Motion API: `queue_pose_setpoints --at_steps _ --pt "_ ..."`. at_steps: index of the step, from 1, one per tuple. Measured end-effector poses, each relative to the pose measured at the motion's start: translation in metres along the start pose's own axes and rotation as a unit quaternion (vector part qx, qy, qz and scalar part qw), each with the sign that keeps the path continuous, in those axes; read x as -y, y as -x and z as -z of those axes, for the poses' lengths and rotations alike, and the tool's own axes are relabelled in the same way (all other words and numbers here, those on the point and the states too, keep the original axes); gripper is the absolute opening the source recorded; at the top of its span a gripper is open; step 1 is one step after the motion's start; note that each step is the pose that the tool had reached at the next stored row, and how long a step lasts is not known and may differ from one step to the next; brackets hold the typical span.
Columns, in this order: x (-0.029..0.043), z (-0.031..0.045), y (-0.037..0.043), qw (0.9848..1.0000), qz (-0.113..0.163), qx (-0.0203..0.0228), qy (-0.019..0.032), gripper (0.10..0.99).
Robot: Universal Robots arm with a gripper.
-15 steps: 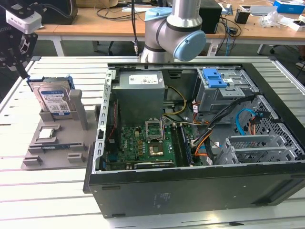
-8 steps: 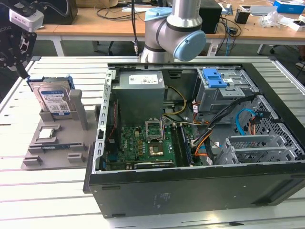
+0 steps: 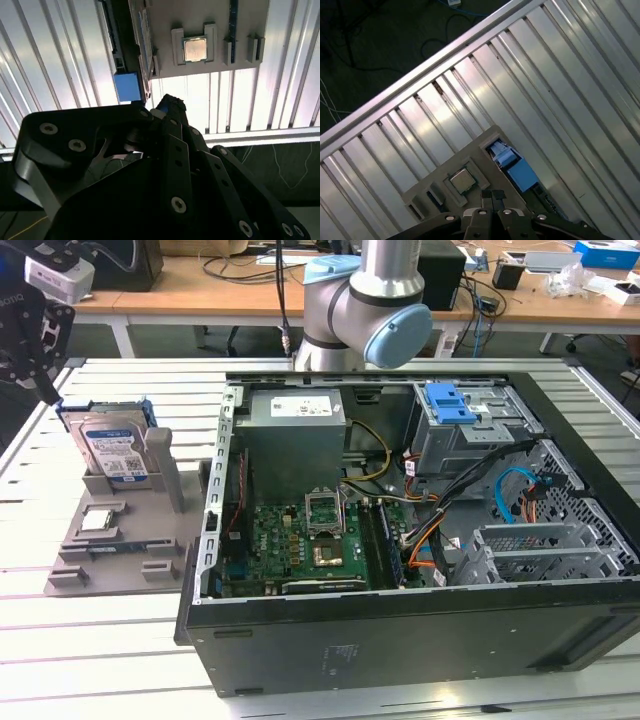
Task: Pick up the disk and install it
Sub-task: 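Pick up the disk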
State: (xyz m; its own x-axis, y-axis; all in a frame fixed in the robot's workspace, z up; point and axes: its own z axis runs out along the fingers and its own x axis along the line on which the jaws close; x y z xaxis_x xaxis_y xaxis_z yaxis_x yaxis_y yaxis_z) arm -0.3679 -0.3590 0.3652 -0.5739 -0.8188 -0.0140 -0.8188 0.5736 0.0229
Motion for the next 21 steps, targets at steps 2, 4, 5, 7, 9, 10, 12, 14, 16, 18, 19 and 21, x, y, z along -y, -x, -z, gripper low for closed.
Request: queue_pose_setpoints --at_steps 2,4,5,7,9,10,12,14,16,18,19,21 --pt "0.0 0.0 0.0 0.9999 0.013 -0.0003 0.0002 0.106" --pt "0.0 0.0 0.0 0.9996 0.027 -0.0006 0.0003 0.106" --pt "0.0 0.0 0.0 0.9995 0.031 -0.0007 0.0004 0.106" --pt "0.0 0.0 0.0 0.999 0.045 -0.001 0.0006 0.106" --pt "0.0 0.0 0.0 0.9983 0.058 -0.0013 0.0008 0.106" --pt "0.0 0.0 0.0 0.998 0.063 -0.0014 0.0009 0.106" --pt "0.0 0.0 0.0 0.9972 0.075 -0.0017 0.001 0.106" --pt "0.0 0.0 0.0 0.9964 0.084 -0.0019 0.0012 0.106" --pt "0.0 0.0 0.0 0.9956 0.094 -0.0022 0.0013 0.106" --pt "0.0 0.0 0.0 0.9948 0.102 -0.0024 0.0014 0.106" --pt "0.0 0.0 0.0 0.9943 0.107 -0.0025 0.0015 0.106" --pt "0.0 0.0 0.0 0.993 0.118 -0.0027 0.0016 0.106"
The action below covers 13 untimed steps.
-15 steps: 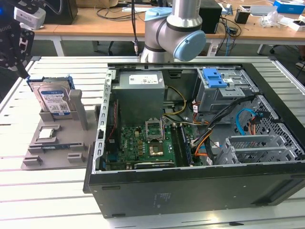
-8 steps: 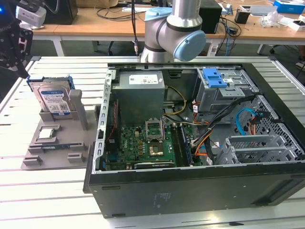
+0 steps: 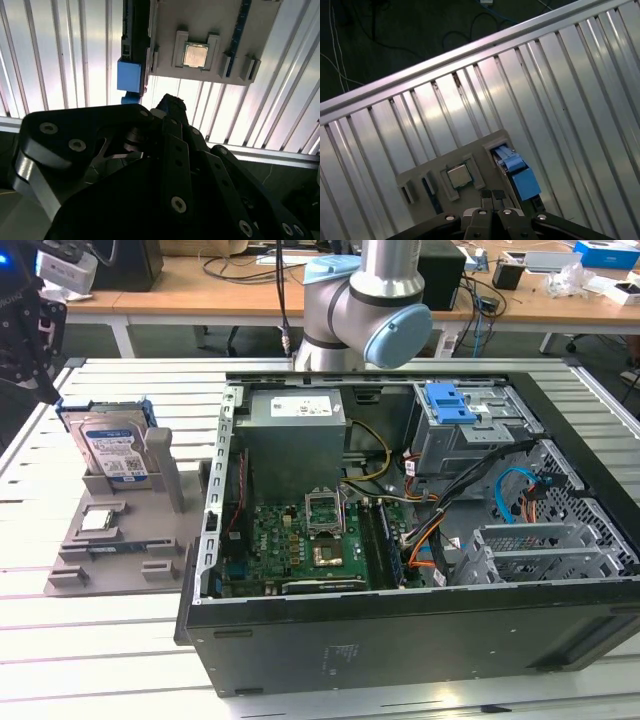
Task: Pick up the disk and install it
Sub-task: 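Pick up the disk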
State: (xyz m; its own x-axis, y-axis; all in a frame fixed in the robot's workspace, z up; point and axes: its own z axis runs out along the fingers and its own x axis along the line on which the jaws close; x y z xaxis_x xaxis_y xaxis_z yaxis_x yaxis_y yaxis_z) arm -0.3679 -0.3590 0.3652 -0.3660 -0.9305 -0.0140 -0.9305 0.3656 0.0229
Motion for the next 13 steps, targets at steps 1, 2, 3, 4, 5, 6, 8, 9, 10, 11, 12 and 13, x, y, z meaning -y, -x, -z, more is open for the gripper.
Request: queue_pose_setpoints --at_steps 1,2,3,4,5,6,8,9,10,11,12,13 --pt "0.0 0.0 0.0 1.0 0.004 -0.0001 0.0 0.106" --pt "0.0 0.0 0.0 0.9999 0.013 -0.0003 0.0002 0.106" --pt "0.0 0.0 0.0 0.9998 0.018 -0.0004 0.0002 0.106" --pt "0.0 0.0 0.0 0.9998 0.022 -0.0005 0.0003 0.106" --pt "0.0 0.0 0.0 0.9996 0.03 -0.0007 0.0004 0.106" --pt "0.0 0.0 0.0 0.9993 0.037 -0.0008 0.0005 0.106" --pt "0.0 0.0 0.0 0.9988 0.049 -0.0011 0.0007 0.106" --pt "0.0 0.0 0.0 0.9986 0.052 -0.0012 0.0007 0.106" --pt "0.0 0.0 0.0 0.9984 0.057 -0.0013 0.0008 0.106" --pt "0.0 0.0 0.0 0.9982 0.06 -0.0014 0.0008 0.106" --pt "0.0 0.0 0.0 0.9978 0.066 -0.0015 0.0009 0.106" --pt "0.0 0.0 0.0 0.9976 0.069 -0.0016 0.001 0.106"
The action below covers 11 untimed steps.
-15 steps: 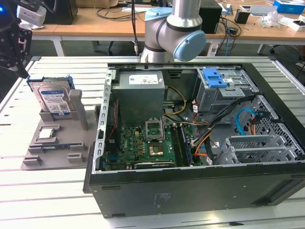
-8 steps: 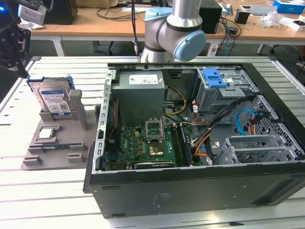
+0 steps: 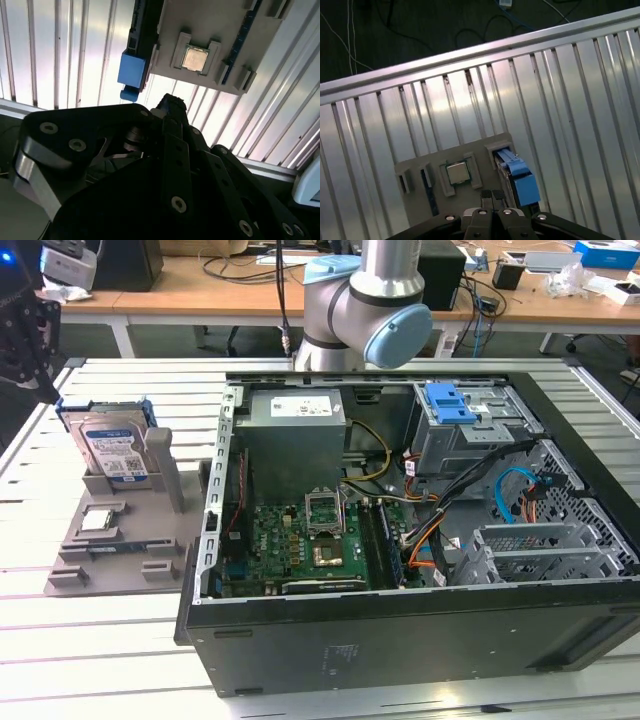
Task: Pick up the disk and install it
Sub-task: 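Pick up the disk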
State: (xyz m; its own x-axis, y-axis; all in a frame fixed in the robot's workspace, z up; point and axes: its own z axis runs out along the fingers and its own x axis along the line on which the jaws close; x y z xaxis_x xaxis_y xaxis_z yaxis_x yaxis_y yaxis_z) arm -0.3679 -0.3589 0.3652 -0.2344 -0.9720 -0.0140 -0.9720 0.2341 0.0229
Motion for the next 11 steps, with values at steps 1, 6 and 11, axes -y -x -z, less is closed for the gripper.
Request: queue_pose_setpoints --at_steps 1,6,11 --pt "0.0 0.0 0.0 1.0 0.004 -0.0001 0.0 0.106" --pt "0.0 0.0 0.0 0.9996 0.03 -0.0007 0.0004 0.106" --pt "0.0 0.0 0.0 0.9985 0.055 -0.0012 0.0008 0.106"
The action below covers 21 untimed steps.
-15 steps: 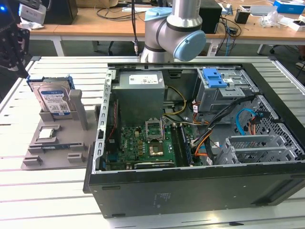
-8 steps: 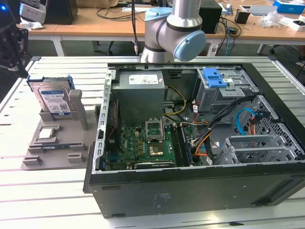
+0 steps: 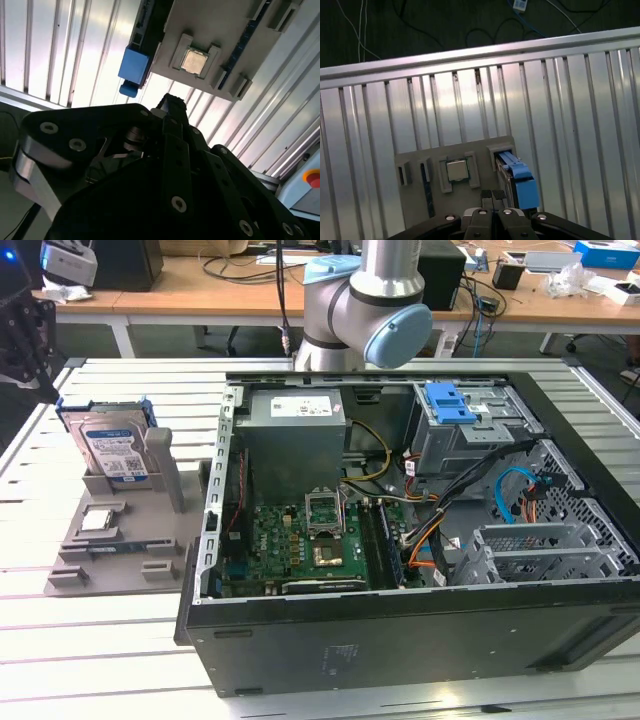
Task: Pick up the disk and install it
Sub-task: 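Pick up the disk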
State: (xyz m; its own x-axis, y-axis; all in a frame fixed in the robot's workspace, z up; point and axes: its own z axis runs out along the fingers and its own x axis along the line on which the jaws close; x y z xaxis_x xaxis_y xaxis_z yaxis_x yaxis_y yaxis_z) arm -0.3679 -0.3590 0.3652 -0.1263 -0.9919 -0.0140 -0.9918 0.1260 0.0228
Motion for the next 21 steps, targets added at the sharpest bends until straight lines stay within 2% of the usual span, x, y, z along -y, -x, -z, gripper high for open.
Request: queue_pose_setpoints --at_steps 8,18,21 --pt "0.0 0.0 0.0 0.9994 0.035 -0.0008 0.0005 0.106" --pt "0.0 0.0 0.0 0.9973 0.073 -0.0017 0.001 0.106" --pt "0.0 0.0 0.0 0.997 0.078 -0.0018 0.0011 0.106"
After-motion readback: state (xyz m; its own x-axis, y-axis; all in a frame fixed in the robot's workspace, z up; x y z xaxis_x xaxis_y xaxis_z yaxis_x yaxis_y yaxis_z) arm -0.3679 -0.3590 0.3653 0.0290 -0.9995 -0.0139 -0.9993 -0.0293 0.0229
